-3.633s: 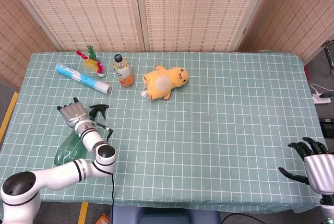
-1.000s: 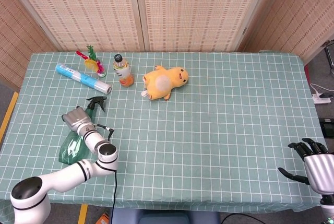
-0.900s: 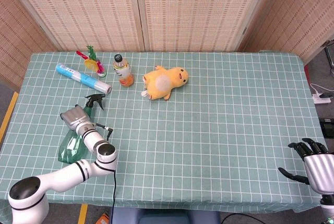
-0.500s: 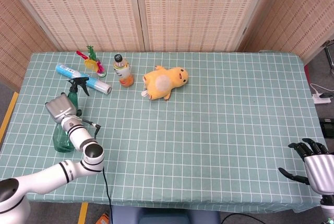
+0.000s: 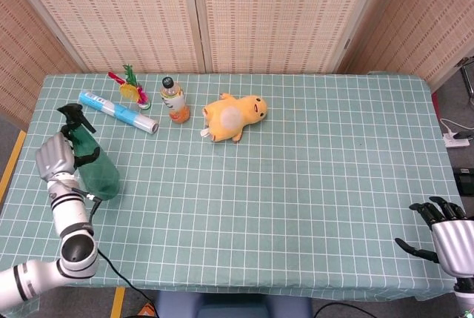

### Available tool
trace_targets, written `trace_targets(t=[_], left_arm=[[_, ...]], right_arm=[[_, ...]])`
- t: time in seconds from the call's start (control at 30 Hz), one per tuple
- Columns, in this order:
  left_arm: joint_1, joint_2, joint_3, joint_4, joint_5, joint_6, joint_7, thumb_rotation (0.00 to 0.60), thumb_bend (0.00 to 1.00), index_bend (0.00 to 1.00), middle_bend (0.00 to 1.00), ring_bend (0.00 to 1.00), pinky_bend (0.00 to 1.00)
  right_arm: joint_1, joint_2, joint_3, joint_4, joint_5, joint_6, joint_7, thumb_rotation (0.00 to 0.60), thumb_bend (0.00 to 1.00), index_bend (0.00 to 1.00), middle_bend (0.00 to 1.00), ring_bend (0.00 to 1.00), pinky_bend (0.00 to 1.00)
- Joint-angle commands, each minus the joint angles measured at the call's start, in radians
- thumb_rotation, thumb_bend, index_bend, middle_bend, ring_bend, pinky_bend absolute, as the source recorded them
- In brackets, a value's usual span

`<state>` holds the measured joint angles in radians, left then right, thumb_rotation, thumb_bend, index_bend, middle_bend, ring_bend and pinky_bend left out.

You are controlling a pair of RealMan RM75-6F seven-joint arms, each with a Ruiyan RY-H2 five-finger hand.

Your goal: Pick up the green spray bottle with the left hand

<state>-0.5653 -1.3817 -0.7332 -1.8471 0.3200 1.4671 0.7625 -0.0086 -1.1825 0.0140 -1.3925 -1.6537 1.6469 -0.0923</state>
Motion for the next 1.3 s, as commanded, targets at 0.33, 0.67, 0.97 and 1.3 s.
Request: trace_targets(t=[0.33, 0.67, 0.97, 1.3], left_arm=[[0.226, 0.029, 0.18, -0.073, 0.524, -0.004, -0.554, 0.6, 0.3, 0.29, 0.57, 0.38, 0.26], [0.169, -0.124, 0.271, 0.247, 0.683, -0.006, -0.67, 0.6, 0.28, 0.25, 0.53, 0.34, 0.22], [0.141, -0.203, 0.268, 0.339, 0.699, 0.004, -0.721, 0.6, 0.28, 0.22, 0.52, 0.33, 0.22], [0.122, -0.27, 0.277, 0.435, 0.744, 0.034, -0.746, 0.6, 0.27, 0.19, 0.48, 0.29, 0.2]], right_arm=[[-0.002, -0.006, 0.004, -0.004, 0.003, 0.003, -0.025, 0.6, 0.0, 0.38, 0.43, 0.25, 0.36], [-0.002, -0.005, 0.004, -0.005, 0.005, 0.0, -0.021, 0.6, 0.0, 0.38, 0.44, 0.26, 0.36], [-0.002, -0.003, 0.004, -0.007, 0.006, -0.002, -0.019, 0.6, 0.0, 0.38, 0.44, 0.26, 0.36], [-0.001, 0.0, 0.003, -0.008, 0.005, -0.005, -0.014, 0.6, 0.0, 0.38, 0.43, 0.26, 0.36]])
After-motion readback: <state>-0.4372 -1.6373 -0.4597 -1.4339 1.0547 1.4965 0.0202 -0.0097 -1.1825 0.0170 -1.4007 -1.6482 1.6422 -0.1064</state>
